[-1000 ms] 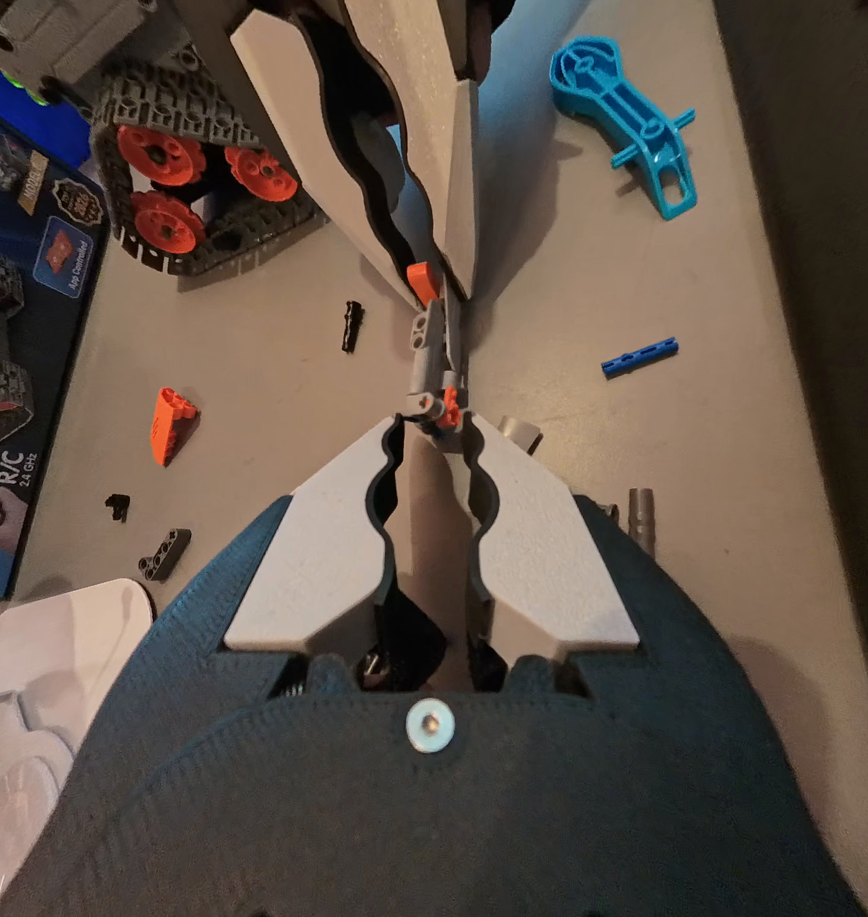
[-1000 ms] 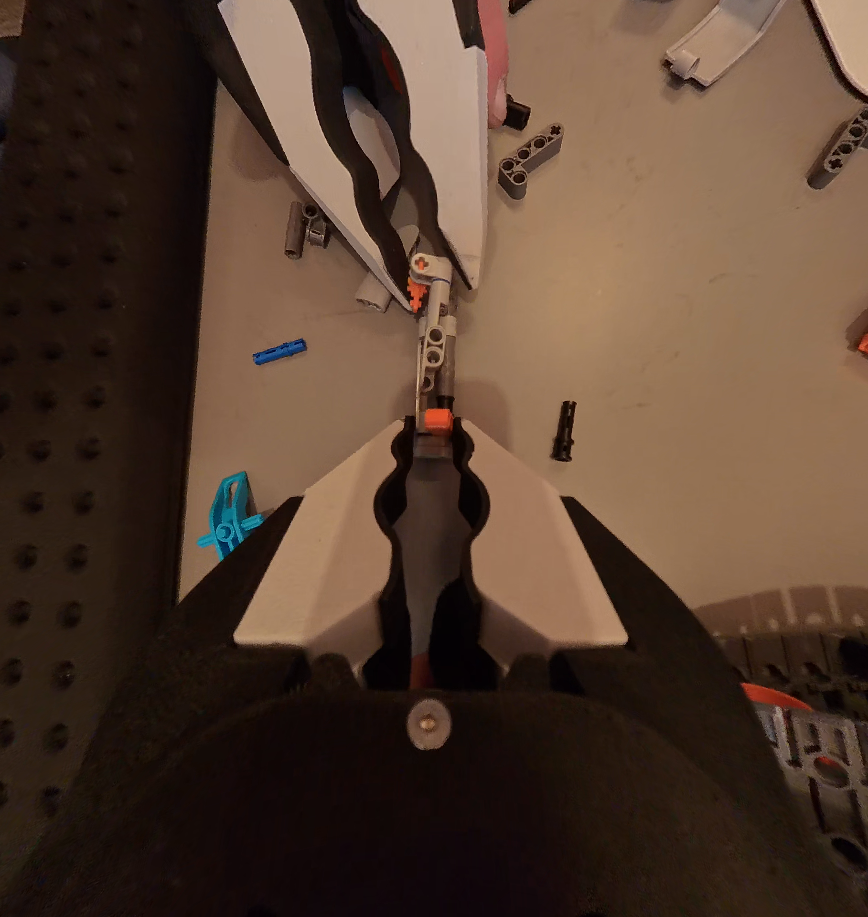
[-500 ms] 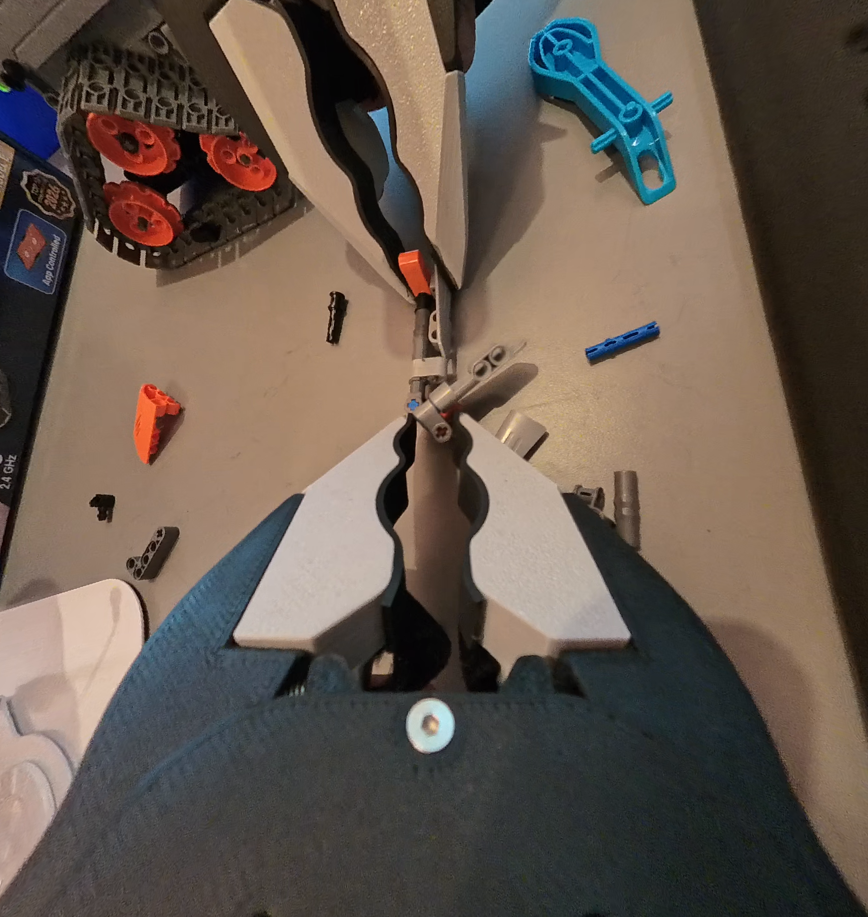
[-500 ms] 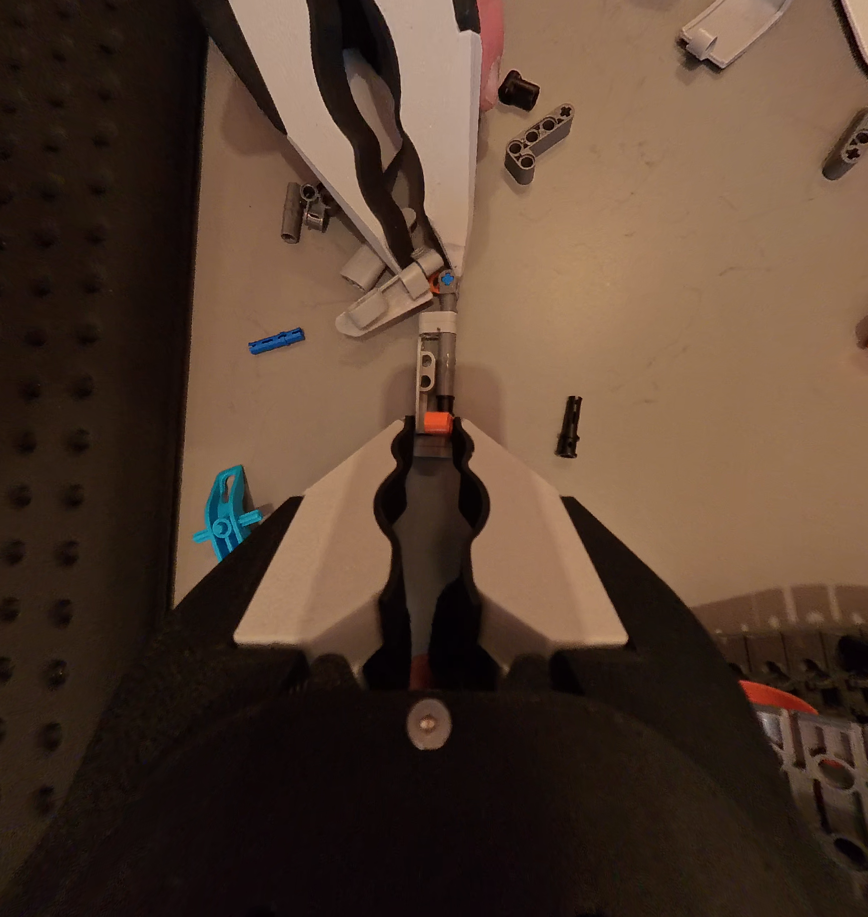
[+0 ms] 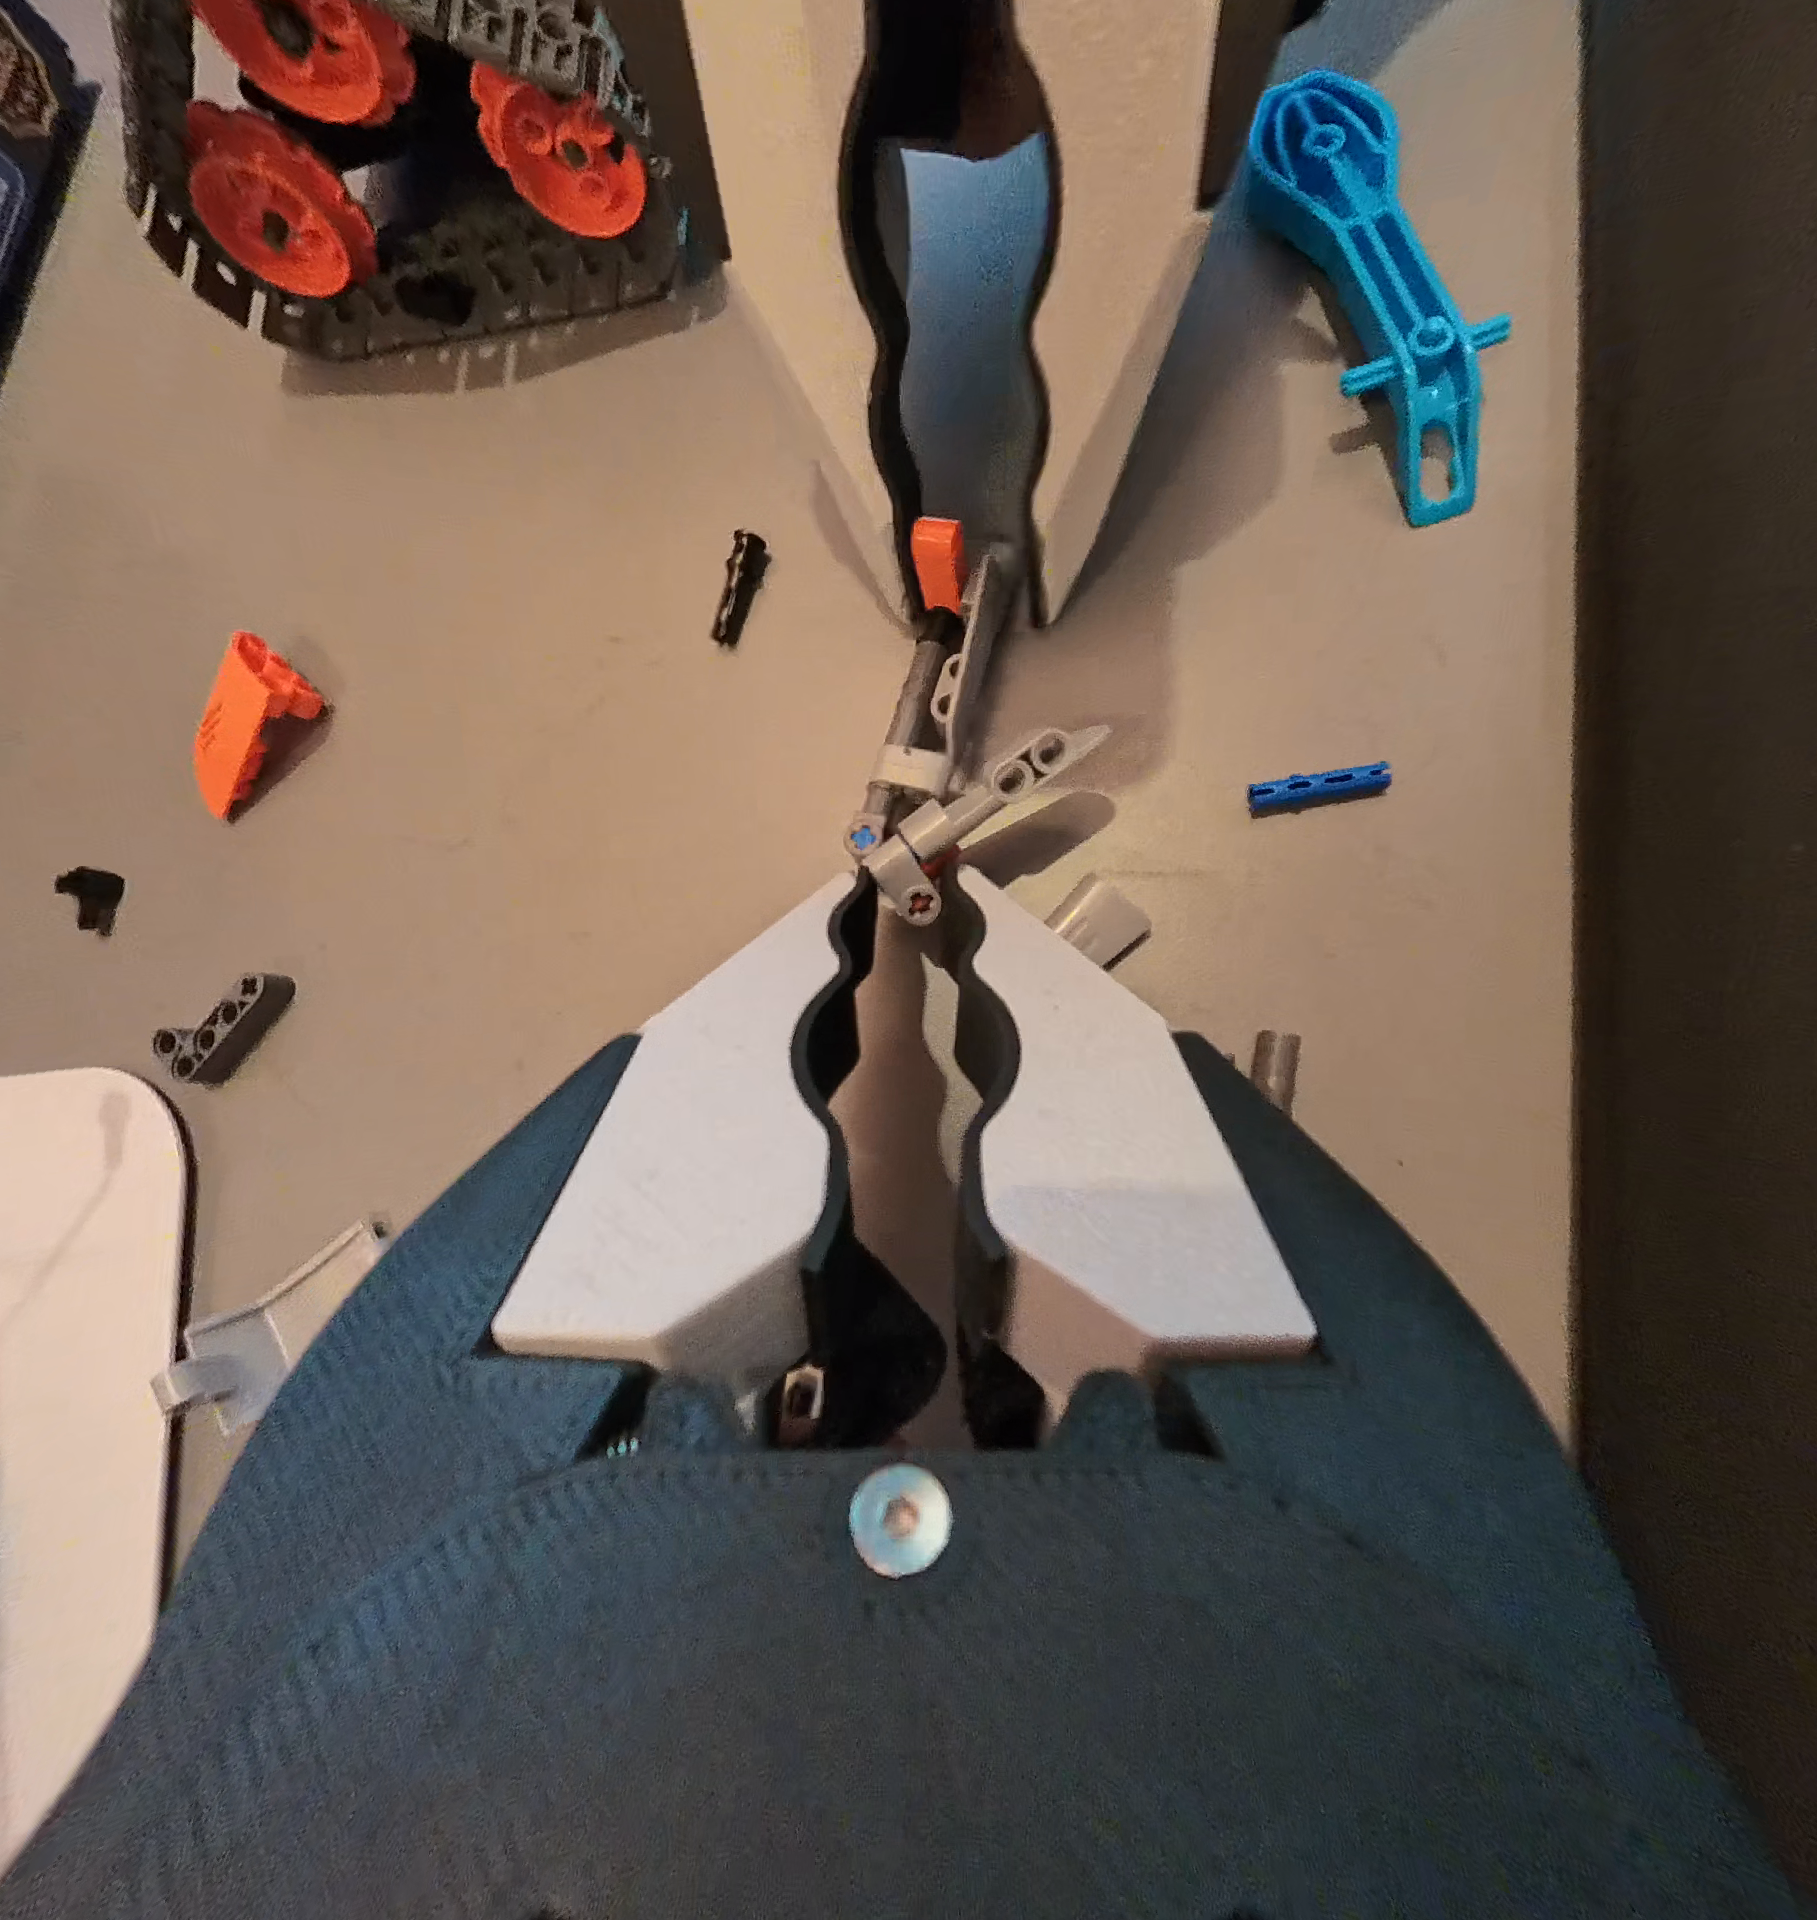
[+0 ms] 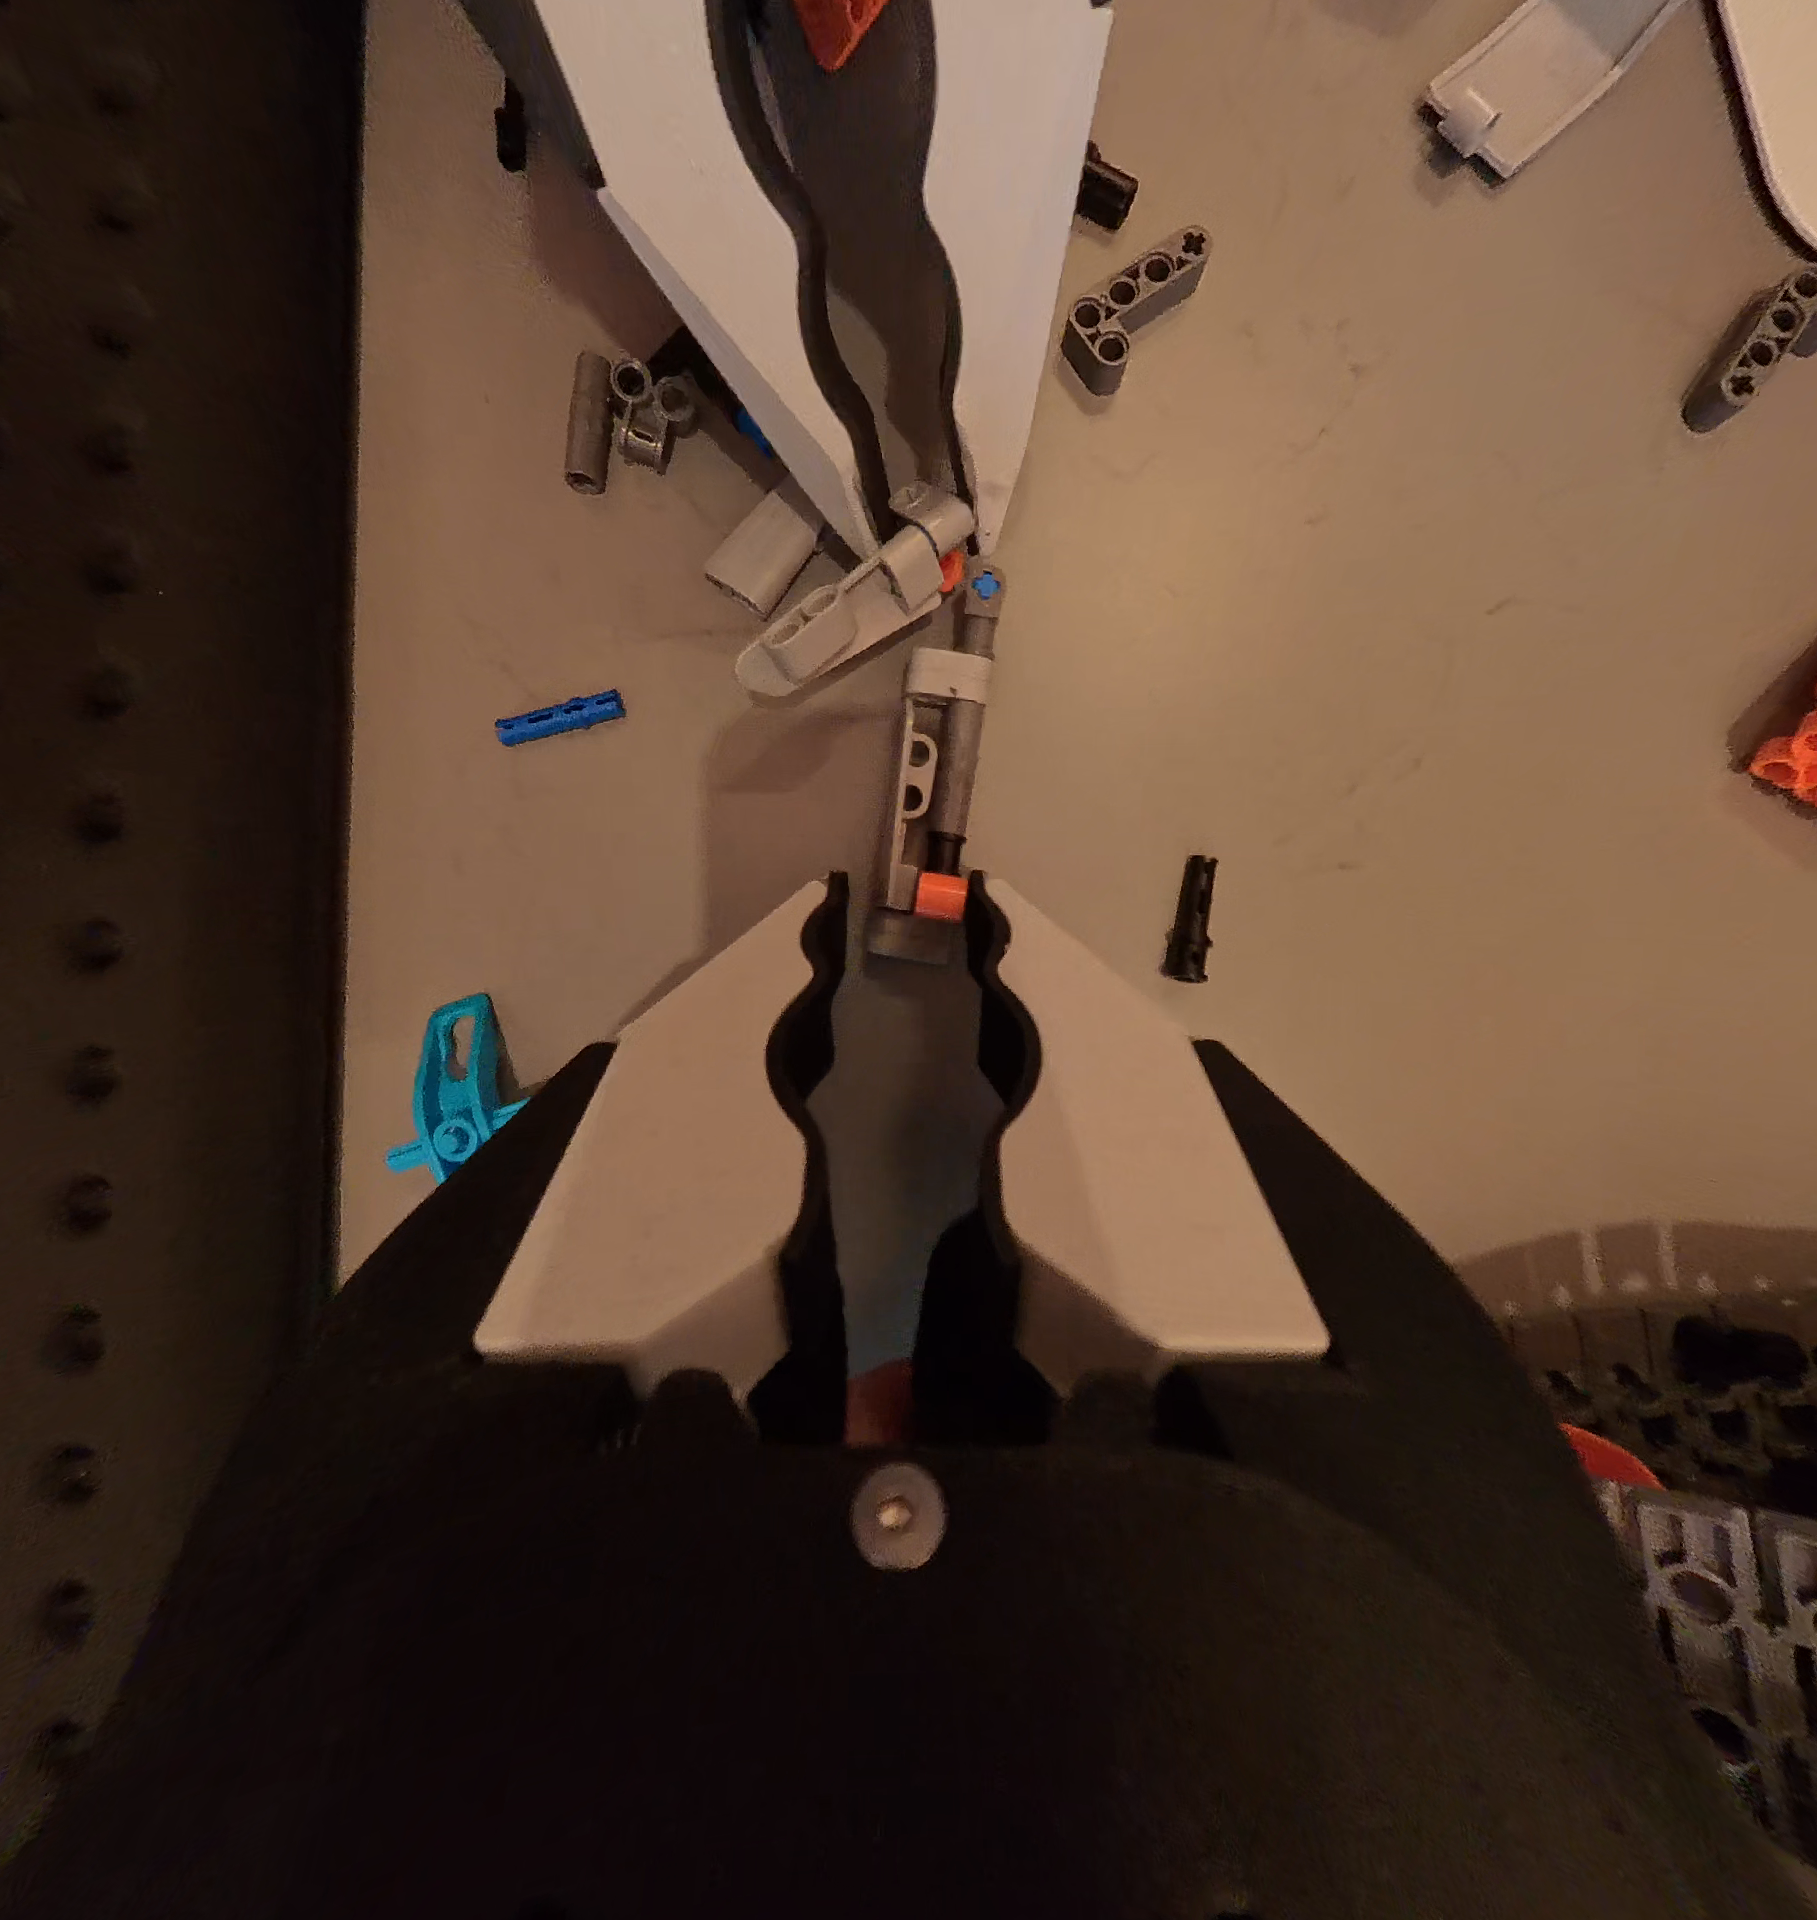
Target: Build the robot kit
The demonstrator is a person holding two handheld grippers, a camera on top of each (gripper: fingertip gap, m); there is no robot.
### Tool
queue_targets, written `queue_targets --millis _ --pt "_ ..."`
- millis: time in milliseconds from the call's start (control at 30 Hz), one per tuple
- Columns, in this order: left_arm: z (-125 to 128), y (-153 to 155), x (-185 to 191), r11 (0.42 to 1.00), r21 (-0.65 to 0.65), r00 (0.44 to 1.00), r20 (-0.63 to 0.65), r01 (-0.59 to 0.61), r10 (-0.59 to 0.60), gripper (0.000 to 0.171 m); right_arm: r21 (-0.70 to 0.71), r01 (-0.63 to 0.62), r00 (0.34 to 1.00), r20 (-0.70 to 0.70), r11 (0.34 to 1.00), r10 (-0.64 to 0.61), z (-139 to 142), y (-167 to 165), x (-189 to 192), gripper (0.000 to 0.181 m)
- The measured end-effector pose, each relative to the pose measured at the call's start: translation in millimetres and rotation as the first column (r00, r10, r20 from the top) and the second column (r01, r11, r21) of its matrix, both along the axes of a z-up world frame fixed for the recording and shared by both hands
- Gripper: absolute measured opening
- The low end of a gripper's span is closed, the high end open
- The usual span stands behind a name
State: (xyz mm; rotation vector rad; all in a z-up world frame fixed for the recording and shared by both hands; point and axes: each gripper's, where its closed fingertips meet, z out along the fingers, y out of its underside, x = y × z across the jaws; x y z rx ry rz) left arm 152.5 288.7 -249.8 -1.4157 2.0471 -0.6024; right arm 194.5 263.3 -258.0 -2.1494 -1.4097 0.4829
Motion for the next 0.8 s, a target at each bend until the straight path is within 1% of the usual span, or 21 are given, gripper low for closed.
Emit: queue_targets --millis 133,200,267,300,400,500,567,600,700,733,800 --pt "-1 3 -3 0.999 -0.021 0.999 -0.03 -0.035 0.035 0.009 0.053 0.013 1.0 0.017 0.999 -0.014 7 4 3 0.03" --pt "1 1 -2 0.997 -0.052 0.998 -0.034 -0.05 0.049 0.009 0.128 0.027 1.0 -0.006 0.991 -0.026 23 9 0 0.028" --pt "5 0 -1 0.995 -0.074 0.997 -0.031 -0.069 0.067 0.008 0.184 0.002 0.999 -0.036 0.983 0.005 38 6 -12 0.024" --pt "7 0 -1 0.993 -0.082 0.997 -0.029 -0.079 0.077 0.008 0.2 -0.019 0.999 -0.037 0.98 0.027 42 2 -19 0.025" --pt "14 1 -1 0.986 -0.122 0.994 -0.015 -0.111 0.11 0.008 0.268 -0.046 0.998 0.044 0.962 0.036 38 0 -33 0.031" --pt "19 5 0 0.976 -0.148 0.987 -0.003 -0.159 0.161 0.008 0.366 -0.019 0.993 0.114 0.931 -0.024 37 11 -38 0.035" --pt "21 8 1 0.966 -0.181 0.982 0.003 -0.185 0.188 0.008 0.422 -0.015 0.991 0.129 0.907 -0.043 41 15 -43 0.033" --pt "21 8 1 0.963 -0.192 0.981 0.003 -0.19 0.194 0.008 0.429 -0.008 0.992 0.12 0.903 -0.048 43 16 -45 0.033" --pt "24 10 2 0.951 -0.227 0.976 0.012 -0.211 0.219 0.008 0.473 0.012 0.987 0.134 0.881 -0.085 47 22 -44 0.013" --pt "24 11 2 0.948 -0.235 0.974 0.014 -0.216 0.226 0.008 0.478 0.015 0.987 0.133 0.878 -0.089 47 22 -44 0.01" --pt "26 12 3 0.933 -0.277 0.97 0.019 -0.228 0.242 0.008 0.492 0.027 0.986 0.129 0.87 -0.104 49 26 -41 0.008"
